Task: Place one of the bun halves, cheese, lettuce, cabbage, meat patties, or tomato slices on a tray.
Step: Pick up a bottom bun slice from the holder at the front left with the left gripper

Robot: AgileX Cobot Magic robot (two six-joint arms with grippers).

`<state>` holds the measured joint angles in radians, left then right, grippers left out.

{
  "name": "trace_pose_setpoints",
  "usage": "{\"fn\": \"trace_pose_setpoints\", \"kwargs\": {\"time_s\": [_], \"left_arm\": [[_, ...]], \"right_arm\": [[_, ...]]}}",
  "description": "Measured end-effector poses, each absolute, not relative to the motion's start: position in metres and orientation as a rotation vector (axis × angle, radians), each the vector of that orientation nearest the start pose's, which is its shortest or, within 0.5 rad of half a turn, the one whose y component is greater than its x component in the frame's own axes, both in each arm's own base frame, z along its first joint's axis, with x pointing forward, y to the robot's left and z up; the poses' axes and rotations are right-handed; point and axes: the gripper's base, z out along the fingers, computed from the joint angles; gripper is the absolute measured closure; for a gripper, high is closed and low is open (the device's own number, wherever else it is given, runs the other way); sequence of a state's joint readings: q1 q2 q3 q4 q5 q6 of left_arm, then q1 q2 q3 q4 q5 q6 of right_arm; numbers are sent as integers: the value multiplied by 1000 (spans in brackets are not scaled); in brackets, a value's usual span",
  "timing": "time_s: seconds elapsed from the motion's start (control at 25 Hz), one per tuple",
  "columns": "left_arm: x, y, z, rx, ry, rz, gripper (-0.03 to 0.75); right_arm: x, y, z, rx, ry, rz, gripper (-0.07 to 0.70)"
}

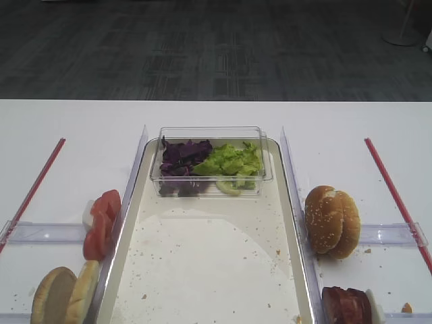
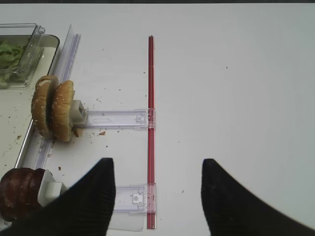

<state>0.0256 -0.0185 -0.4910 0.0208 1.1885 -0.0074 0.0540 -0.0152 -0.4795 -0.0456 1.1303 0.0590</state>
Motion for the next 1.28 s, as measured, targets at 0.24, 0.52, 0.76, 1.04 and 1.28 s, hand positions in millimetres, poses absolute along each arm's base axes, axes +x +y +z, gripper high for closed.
{"fn": "trace_pose_setpoints", "kwargs": {"time_s": [0.24, 0.52, 0.76, 1.04, 1.28], "left_arm": [[-13, 1, 265, -38, 2162, 35, 97], [-12, -1, 268, -18, 2136, 8, 97], [17, -3, 294, -7, 2256, -33, 97], [64, -6, 314, -6, 2472, -100, 97], [112, -7, 309, -16, 2728, -137, 97]], "right_arm": [[-8, -4, 266, 9, 2118, 12, 206], [-8, -4, 266, 9, 2118, 12, 206], [-8, -4, 266, 9, 2118, 12, 206], [-8, -4, 266, 9, 2118, 12, 206], [-8, -4, 266, 9, 2118, 12, 206]]}}
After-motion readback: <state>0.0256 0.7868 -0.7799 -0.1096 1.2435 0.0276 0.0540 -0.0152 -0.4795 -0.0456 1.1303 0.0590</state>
